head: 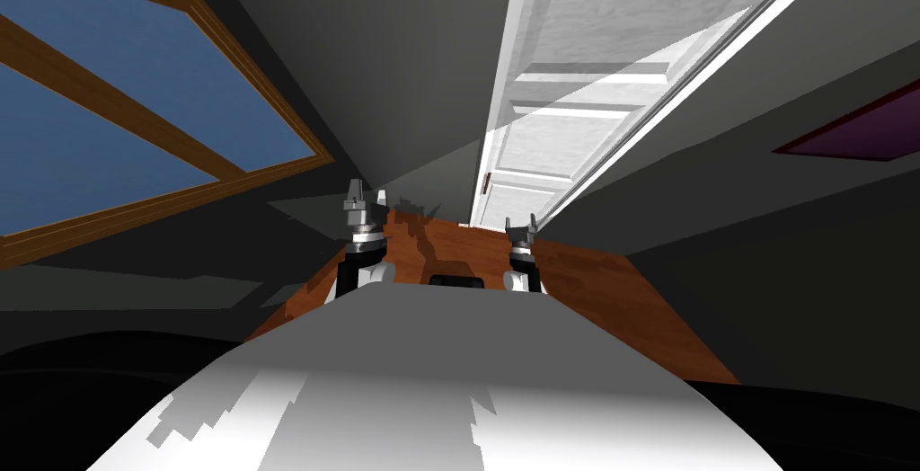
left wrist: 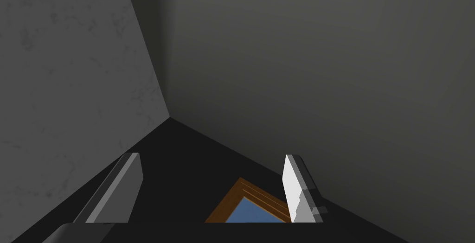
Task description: Pull the door open
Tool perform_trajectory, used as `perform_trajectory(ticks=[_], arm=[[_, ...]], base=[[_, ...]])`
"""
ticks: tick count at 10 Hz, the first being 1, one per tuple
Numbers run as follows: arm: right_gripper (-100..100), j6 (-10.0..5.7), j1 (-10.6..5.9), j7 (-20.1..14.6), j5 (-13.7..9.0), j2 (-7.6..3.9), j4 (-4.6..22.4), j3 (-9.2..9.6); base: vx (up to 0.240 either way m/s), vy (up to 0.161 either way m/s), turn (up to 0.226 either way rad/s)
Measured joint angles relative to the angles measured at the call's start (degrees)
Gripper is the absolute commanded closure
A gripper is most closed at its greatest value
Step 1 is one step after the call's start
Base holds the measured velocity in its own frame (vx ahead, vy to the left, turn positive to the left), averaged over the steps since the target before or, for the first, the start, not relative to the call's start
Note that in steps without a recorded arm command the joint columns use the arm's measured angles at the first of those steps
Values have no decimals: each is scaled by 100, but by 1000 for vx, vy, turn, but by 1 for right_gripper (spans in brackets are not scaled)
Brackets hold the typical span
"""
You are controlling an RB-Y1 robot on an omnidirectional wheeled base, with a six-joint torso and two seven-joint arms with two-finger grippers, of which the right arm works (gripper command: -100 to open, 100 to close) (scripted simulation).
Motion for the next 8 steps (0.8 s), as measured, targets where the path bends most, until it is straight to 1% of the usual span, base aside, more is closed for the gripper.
perform_trajectory(ticks=[1,3,4,7,8], arm=[[-100,-22,-24,-100,-58,-27,78,20],[-100,-90,-131,-283,-164,-58,331,73],[-100,-126,-138,-374,-214,-76,414,110],[-100,-203,-257,-677,-392,-162,721,168],[-100,-227,-287,-757,-439,-160,818,207]], base=[[100,15,10],[100,21,13],[99,11,9],[100,19,12],[106,13,10]])
